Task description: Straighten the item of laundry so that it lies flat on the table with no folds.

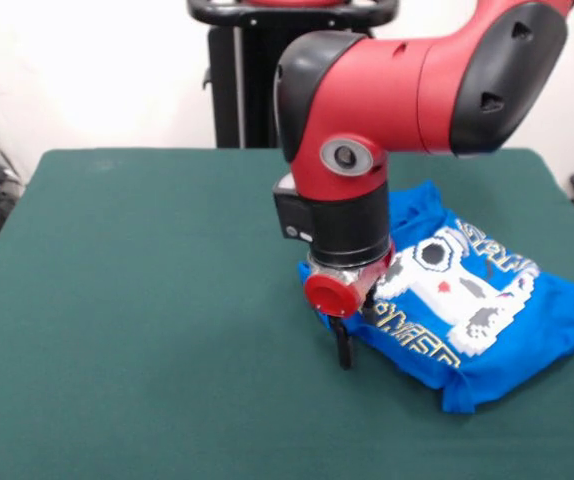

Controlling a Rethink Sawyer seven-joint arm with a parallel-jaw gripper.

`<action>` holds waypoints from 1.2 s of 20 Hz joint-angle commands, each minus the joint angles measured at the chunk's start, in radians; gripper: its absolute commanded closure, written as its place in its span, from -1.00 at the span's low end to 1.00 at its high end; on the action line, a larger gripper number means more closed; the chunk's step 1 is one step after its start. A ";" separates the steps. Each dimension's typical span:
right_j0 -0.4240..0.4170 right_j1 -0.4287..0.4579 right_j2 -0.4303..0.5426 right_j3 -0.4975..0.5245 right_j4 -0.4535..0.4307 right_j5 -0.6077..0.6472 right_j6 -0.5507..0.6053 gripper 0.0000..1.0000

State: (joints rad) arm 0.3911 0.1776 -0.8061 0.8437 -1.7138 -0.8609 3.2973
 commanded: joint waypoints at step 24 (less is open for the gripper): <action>-0.021 0.027 0.060 0.014 0.032 0.030 0.077 1.00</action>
State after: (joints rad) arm 0.3889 0.1789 -0.8087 0.8423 -1.7114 -0.8781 3.2973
